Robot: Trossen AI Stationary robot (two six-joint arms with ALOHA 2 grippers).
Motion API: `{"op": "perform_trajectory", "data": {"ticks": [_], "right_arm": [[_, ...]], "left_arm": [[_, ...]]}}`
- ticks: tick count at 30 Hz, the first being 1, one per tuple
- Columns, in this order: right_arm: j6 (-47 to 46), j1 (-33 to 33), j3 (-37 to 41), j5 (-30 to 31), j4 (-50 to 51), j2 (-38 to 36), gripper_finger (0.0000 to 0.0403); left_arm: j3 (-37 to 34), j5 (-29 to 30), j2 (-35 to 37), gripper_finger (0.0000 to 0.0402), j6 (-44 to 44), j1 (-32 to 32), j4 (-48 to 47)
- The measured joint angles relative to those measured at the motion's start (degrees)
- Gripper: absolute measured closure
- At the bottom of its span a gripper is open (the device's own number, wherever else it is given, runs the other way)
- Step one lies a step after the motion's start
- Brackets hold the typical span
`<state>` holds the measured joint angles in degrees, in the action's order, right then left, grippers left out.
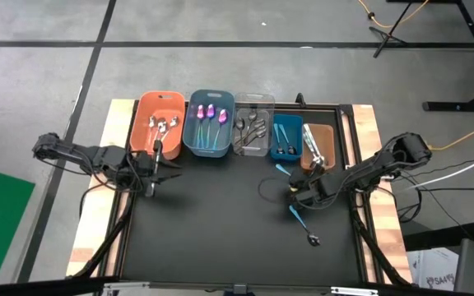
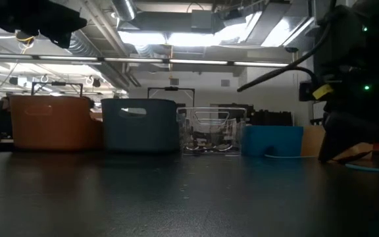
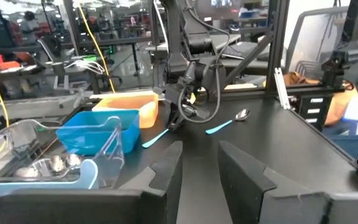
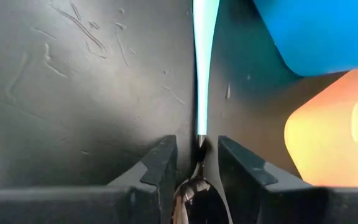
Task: Sort silverware by color (type)
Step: Put the light blue spoon into the right blue bin
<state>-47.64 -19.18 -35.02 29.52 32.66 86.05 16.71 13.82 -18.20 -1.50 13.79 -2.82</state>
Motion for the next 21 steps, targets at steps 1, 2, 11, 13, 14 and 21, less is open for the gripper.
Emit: {"op": "perform_trajectory", "data": {"ticks": [1, 2, 11, 13, 14, 21], "right_arm": [[-0.1, 0.0, -0.1, 0.0, -0.1, 0.3, 0.0288], [-0.1, 0.0, -0.1, 0.1, -0.1, 0.6, 0.0288], [-0.1, 0.1, 0.0, -0.5, -1.4, 0.7, 0.0288], [-0.1, 0.1, 0.0, -0.8, -2.0, 0.8, 0.0288], [-0.1, 0.1, 0.0, -1.1, -2.3, 0.8, 0.0288], [-0.1, 0.2, 0.0, -4.5, -3.4, 0.8, 0.0288]], "left_arm": [[-0.4, 0.0, 0.0, 0.0305, -0.4, 0.0, 0.3], [-0.8, 0.0, 0.1, 0.0305, -0.6, 0.0, 1.1], [-11.1, 0.0, 0.6, 0.0305, -0.8, 0.0, 15.6], [-13.0, 0.0, 0.8, 0.0305, -0.7, 0.0, 18.3], [-13.9, 0.0, 0.8, 0.0305, -0.7, 0.0, 19.4], [-16.3, 0.0, 0.7, 0.0305, -0.4, 0.0, 22.3]]}}
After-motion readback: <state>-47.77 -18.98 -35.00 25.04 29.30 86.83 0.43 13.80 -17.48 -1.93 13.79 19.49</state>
